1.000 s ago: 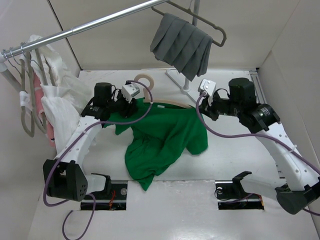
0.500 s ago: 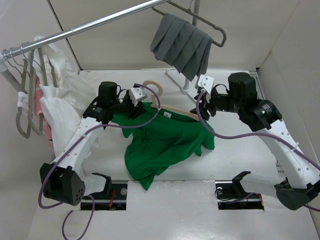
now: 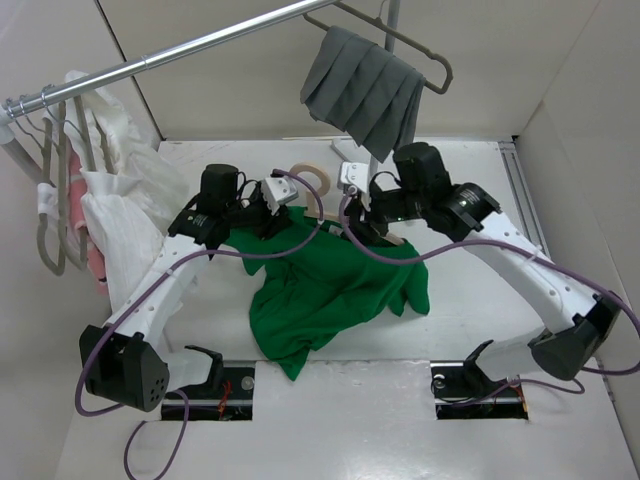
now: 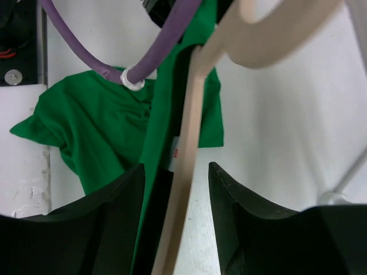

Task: Place the t-shirt on the hanger
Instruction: Place tshirt on hanger

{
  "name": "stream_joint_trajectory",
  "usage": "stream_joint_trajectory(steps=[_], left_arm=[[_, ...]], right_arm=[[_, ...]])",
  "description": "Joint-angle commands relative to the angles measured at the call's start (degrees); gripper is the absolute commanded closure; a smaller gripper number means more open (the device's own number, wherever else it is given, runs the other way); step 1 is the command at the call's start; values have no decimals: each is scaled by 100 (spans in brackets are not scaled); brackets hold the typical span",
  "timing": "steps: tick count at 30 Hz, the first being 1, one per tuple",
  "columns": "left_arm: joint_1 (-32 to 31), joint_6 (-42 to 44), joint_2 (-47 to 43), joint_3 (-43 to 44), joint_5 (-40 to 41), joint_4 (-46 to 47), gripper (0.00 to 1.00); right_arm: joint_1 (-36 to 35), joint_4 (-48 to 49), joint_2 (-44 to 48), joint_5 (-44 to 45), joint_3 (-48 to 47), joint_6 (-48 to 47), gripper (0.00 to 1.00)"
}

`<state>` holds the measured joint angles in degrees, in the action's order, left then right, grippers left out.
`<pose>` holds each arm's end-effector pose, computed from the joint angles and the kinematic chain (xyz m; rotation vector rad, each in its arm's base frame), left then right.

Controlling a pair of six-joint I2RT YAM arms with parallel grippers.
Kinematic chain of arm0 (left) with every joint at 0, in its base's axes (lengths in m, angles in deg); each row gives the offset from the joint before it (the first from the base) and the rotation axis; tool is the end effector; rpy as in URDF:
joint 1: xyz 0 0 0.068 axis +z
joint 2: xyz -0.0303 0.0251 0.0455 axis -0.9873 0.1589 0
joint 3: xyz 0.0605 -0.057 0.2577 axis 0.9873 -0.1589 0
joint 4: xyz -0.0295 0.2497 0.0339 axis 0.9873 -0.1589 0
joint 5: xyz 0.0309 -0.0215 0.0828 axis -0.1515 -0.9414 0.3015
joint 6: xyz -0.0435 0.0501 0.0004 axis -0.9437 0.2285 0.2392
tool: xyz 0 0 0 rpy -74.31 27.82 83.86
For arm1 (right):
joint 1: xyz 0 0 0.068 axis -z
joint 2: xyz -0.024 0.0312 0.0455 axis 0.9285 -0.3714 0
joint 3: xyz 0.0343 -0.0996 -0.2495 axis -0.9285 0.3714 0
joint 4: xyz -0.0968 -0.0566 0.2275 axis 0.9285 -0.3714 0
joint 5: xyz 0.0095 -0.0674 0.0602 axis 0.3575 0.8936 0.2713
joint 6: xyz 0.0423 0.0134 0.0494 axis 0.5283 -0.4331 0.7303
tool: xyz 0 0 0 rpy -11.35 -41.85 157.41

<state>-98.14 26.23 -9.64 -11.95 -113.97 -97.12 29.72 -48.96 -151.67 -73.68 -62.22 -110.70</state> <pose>0.2543 -0.1134 0.3317 1.2387 1.5210 -0.4600 0.2153 0.2078 0.3979 -1.4753 1.5119 0.6845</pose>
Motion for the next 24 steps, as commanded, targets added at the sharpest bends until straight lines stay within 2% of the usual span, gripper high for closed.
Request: stream_joint_trajectory(steps=[1,4,5,8,16,18,20,21,24], left_arm=[[-30,-39,-208,315,-114,92,100],[-30,-39,-208,262,-114,92,100],[-30,-39,-208,262,-114,92,100],[-30,-39,-261,262,-52,92,100],[-30,92,-261,26,194,40,100],[-30,93,-261,-36,352,101,92],[259,93,-182,-37,352,101,86],[391,32,-68,-37,274,101,76],[778,101,65,208,89,13,71]], right_arm=[[-116,246,-67,-90,-302,-117,46],[-116,394,-217,244,-249,14,68],[-116,447,-217,332,-249,76,83],[-64,580,-269,333,-249,208,100],[191,668,99,69,58,411,100],[349,492,275,69,216,411,100],[629,248,415,69,286,411,100],[744,124,564,69,287,350,100],[1183,-393,828,122,287,148,100]])
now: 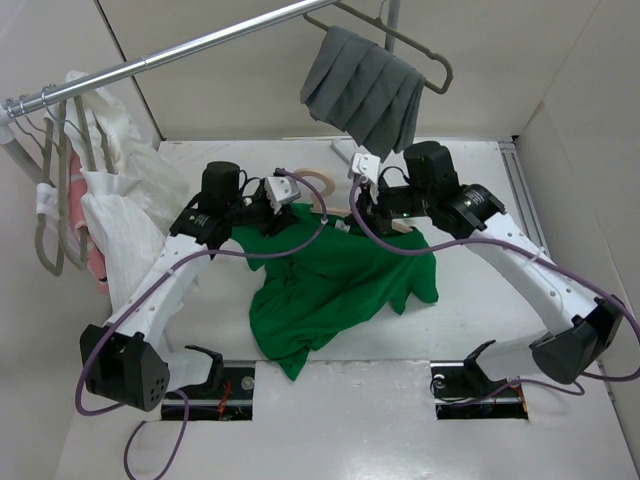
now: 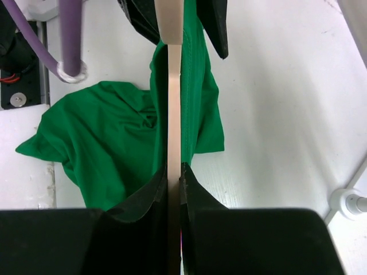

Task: Place the t-shirt on the hanger
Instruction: Place tshirt on hanger

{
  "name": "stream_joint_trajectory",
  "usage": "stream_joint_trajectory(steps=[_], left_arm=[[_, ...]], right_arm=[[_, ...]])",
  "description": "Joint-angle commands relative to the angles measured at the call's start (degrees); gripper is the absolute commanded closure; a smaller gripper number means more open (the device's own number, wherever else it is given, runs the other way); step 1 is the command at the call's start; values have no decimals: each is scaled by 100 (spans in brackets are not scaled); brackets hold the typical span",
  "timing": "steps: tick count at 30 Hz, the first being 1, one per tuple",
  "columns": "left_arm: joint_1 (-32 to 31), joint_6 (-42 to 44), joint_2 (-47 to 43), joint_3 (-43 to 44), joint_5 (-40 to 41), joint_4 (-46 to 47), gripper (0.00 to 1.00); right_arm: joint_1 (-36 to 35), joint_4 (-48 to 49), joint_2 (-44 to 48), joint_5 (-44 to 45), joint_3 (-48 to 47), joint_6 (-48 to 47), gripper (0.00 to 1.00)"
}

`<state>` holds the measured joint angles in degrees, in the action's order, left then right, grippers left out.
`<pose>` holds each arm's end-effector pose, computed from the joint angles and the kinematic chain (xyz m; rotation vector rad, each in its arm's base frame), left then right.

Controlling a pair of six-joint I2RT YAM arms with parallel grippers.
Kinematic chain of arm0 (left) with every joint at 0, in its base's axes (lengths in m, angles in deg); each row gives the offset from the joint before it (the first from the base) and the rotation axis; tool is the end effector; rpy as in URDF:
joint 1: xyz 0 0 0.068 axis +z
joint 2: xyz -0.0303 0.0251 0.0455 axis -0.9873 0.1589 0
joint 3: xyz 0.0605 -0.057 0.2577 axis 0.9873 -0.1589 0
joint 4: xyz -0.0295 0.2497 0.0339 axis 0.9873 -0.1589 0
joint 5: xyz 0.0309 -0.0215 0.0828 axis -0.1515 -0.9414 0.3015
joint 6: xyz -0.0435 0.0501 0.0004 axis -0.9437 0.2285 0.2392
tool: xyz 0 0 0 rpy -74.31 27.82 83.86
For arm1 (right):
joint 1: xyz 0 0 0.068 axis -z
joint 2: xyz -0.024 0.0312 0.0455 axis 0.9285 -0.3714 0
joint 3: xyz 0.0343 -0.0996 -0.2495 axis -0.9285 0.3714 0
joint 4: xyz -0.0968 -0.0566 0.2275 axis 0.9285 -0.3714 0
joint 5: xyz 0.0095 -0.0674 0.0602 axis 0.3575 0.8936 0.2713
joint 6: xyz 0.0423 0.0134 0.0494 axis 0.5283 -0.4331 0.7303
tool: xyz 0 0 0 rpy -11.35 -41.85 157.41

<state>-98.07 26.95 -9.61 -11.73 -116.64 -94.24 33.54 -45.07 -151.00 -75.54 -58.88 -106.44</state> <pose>0.2551 -0.1153 0.3387 1.2553 1.4374 -0.4719 0.2291 0.1950 0.3893 -1.3723 1.5763 0.7181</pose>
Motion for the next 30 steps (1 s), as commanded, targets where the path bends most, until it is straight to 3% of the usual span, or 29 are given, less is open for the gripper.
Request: stream_joint_trajectory(steps=[1,5,8,15,17,20,25,30], left_arm=[[772,30,115,188,355,-275,71],[825,91,167,319,303,-275,70],[877,39,220,460,154,-327,56],[1141,108,273,627,-320,-511,44],[1141,458,273,767,-1014,-810,34],[1141,874,133,847,-2016,-1145,1],[790,541,-60,917,-2466,-884,0],[474,-811,-61,1039,-2528,145,0]], right_arm=[[889,-907,761,308,-48,-331,100],[1162,-1391,911,308,-109,-552,100],[1268,-1593,1034,308,-162,-700,100],[1321,-1778,1192,308,-22,-815,100],[1321,-1648,1192,230,32,-815,100],[1321,-1515,1192,115,163,-815,100],[1268,-1164,1078,-44,347,-693,100],[724,-689,972,-44,559,-481,100]])
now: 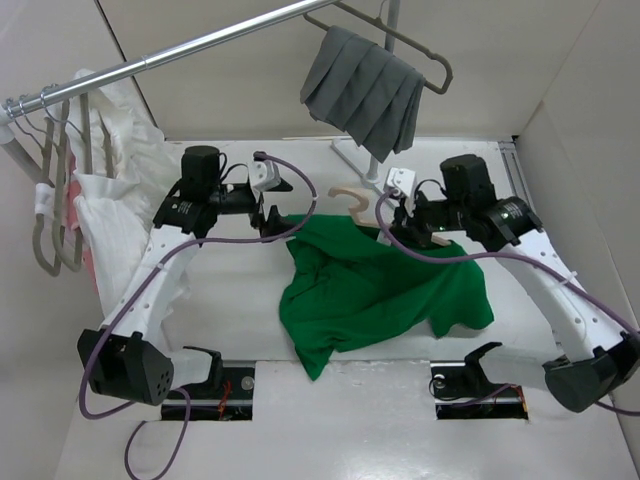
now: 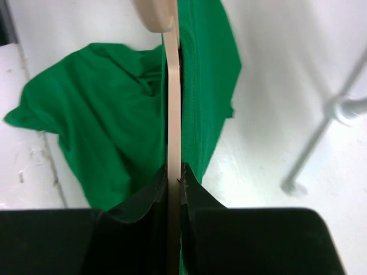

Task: Place the t-shirt on the hanger
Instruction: Place tshirt on hanger

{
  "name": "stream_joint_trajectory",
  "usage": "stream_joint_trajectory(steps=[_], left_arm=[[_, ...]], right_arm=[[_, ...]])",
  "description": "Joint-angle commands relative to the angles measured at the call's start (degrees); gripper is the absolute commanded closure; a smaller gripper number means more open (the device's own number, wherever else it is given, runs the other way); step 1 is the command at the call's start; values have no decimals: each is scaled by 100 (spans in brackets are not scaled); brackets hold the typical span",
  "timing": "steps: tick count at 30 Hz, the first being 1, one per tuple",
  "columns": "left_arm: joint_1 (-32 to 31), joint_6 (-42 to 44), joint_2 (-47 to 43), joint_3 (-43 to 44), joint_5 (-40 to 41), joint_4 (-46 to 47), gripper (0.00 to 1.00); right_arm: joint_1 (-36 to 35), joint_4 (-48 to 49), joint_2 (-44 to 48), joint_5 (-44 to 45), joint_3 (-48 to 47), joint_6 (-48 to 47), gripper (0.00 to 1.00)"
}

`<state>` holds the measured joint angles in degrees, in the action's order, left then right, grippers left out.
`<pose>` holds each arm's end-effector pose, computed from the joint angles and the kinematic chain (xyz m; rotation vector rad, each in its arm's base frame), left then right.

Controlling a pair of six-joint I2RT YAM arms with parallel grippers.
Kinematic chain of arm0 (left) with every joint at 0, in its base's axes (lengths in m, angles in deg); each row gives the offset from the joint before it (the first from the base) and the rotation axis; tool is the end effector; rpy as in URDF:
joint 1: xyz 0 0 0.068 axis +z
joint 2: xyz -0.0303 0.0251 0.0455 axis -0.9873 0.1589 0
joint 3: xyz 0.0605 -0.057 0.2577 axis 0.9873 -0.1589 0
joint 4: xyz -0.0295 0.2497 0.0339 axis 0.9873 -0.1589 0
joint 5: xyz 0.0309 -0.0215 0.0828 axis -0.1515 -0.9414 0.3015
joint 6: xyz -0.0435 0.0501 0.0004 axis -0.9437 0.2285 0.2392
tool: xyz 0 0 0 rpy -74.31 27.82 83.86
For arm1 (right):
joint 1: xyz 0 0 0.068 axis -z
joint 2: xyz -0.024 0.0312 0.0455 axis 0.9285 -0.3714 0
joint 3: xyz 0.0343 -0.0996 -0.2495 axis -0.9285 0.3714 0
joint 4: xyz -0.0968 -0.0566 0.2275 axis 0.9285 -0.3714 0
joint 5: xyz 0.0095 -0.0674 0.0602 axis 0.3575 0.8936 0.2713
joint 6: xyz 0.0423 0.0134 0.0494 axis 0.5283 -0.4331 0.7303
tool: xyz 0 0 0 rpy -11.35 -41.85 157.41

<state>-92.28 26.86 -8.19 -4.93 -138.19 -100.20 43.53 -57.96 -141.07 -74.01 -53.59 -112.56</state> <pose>0.2514 -0.0985 0.3689 1.3111 1.2719 -0.7629 0.2055 0.1262 0.3808 -1.3210 1.7451 0.5685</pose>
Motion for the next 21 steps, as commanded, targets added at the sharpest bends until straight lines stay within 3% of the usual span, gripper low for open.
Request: stream_joint_trajectory(steps=[1,4,8,11,13,17,21], left_arm=[[-106,-953,-133,465,-373,874,0],[-220,-1253,-80,659,-592,1104,0],[-501,-956,34,773,-645,797,12],[-563,-735,35,773,-759,532,46],[-563,-499,35,721,-759,244,60],[-563,-401,35,659,-690,93,56],[-563,-428,35,659,-479,6,74]], right_arm=[[-458,732,-81,-197,82,218,100],[-662,890,-221,-82,152,332,100],[-995,1426,-424,-82,302,543,100],[-1102,1427,-705,-30,241,544,100],[-1163,1497,-819,-30,188,544,100],[-1224,1559,-933,-30,127,544,100],[-1225,1559,-987,-30,22,544,100]])
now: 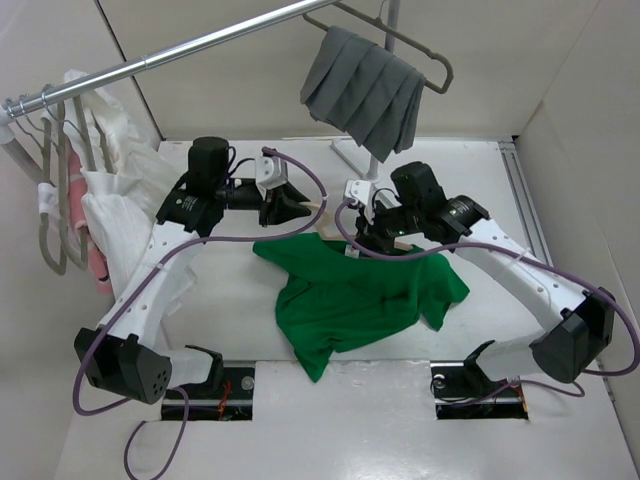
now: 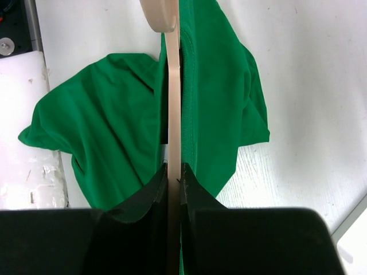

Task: Place the t-shirt on the hanger
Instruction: Place tshirt on hanger

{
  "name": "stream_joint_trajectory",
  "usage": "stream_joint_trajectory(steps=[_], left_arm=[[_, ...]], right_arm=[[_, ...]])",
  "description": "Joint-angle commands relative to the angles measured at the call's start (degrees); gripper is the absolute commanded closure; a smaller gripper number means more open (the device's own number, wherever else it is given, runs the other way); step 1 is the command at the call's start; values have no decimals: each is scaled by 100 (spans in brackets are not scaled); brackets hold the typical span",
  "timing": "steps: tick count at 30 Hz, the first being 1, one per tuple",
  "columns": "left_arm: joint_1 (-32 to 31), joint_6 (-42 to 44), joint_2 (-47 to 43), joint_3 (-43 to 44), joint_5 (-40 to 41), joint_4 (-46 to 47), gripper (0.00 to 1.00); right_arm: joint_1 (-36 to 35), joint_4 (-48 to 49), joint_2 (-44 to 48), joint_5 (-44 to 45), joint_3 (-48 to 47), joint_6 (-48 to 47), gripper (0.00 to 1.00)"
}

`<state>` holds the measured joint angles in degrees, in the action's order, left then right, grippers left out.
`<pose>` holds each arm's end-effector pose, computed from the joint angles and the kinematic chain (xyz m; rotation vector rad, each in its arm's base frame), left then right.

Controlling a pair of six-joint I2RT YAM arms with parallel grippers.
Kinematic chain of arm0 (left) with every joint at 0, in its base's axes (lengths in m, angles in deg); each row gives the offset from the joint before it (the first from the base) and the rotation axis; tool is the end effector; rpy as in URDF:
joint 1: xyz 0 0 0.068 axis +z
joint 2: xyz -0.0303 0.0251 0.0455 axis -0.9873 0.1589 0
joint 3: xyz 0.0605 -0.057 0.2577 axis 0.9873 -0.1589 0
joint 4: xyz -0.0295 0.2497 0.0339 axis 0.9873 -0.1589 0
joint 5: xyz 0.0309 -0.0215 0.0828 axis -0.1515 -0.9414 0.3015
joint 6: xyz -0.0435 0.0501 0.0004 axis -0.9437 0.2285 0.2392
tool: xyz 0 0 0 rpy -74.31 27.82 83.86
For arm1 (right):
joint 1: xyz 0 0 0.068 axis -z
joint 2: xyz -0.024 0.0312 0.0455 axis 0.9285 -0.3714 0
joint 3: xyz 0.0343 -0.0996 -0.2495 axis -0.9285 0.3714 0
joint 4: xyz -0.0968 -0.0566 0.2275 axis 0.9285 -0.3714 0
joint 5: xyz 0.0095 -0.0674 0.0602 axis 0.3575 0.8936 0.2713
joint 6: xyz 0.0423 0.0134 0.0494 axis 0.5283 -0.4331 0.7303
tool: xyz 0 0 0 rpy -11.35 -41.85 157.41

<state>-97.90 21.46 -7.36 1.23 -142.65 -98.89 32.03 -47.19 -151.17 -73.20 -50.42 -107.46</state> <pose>0.2388 -0.1239 0.4039 1.3669 1.1311 -0.8991 0.2233 0.1983 0.3356 -1.4493 1.7464 0.7226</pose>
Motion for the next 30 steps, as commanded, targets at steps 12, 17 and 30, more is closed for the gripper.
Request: stream_joint_trajectory(steps=[12,17,30], left_arm=[[-1,77,-101,-211,441,-56,100],[-186,-307,-242,-448,1503,190,100],[-573,-1355,-303,-467,2262,577,100]], right_arm=[[284,270,56,398,-595,647,18],[610,184,866,3008,-718,1887,17],[689,1490,1667,3582,1672,4225,37]])
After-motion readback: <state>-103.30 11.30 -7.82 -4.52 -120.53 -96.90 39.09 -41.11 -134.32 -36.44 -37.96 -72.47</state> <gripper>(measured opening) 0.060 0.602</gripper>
